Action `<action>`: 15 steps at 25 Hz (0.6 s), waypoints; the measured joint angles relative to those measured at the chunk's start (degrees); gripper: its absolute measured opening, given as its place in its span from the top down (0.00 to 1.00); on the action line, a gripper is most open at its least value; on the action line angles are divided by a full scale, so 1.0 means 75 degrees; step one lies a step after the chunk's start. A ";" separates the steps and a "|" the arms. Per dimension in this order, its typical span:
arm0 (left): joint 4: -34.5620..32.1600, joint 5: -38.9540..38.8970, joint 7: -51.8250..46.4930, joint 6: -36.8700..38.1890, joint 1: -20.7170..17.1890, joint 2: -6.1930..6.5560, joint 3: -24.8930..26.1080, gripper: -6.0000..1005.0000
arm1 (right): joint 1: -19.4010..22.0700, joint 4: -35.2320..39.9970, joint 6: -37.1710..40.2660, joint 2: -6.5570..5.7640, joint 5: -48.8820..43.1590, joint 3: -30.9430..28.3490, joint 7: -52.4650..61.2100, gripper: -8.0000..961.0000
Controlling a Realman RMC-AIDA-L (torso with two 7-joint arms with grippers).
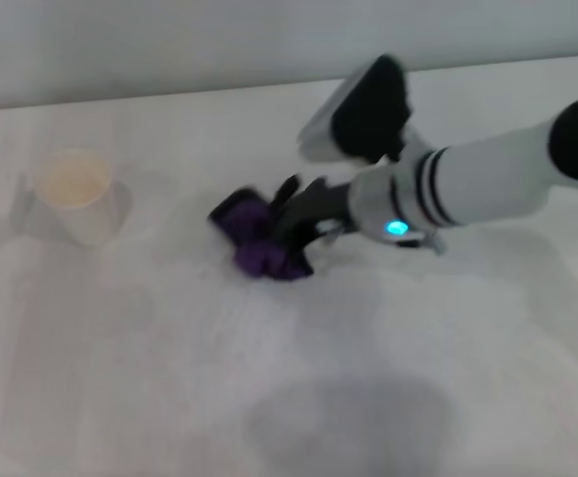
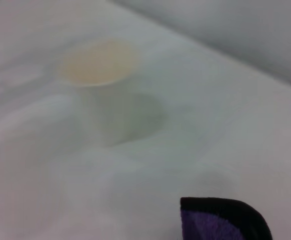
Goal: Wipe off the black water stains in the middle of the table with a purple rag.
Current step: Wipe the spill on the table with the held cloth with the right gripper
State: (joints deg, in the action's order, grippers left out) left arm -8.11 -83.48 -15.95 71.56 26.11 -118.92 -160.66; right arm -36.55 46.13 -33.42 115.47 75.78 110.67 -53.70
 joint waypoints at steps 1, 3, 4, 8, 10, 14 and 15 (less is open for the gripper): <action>0.0004 0.0001 -0.0001 -0.0001 0.0000 -0.0003 -0.0001 0.12 | 0.0074 -0.0005 0.0042 0.0001 -0.0118 -0.0199 -0.0004 0.92; 0.0005 0.0001 -0.0001 -0.0003 0.0000 -0.0010 -0.0001 0.12 | 0.0187 -0.0007 0.0045 0.0007 -0.0242 -0.0424 -0.0032 0.92; 0.0006 0.0001 0.0000 -0.0004 0.0000 -0.0011 0.0001 0.12 | 0.0207 -0.0006 -0.0010 0.0013 -0.0247 -0.0450 -0.0054 0.92; 0.0015 0.0001 0.0007 -0.0004 0.0017 -0.0011 0.0038 0.12 | 0.0242 0.0135 -0.0523 0.0084 -0.0082 -0.0251 -0.0089 0.92; 0.0012 -0.0005 -0.0005 -0.0004 0.0027 -0.0011 0.0049 0.12 | 0.0280 0.0287 -0.0812 0.0092 0.0262 0.0078 -0.0106 0.92; 0.0012 -0.0065 -0.0017 -0.0044 0.0027 -0.0011 0.0059 0.12 | 0.0327 0.0455 -0.1493 0.0087 0.0912 0.0409 -0.0326 0.92; 0.0012 -0.0069 -0.0018 -0.0063 0.0030 -0.0011 0.0059 0.12 | 0.0358 0.0454 -0.1549 0.0084 0.0951 0.0381 -0.0357 0.92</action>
State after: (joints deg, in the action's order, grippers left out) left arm -8.02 -84.00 -16.08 71.09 26.34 -119.01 -160.22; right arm -33.86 49.53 -45.04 116.10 82.92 113.52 -56.38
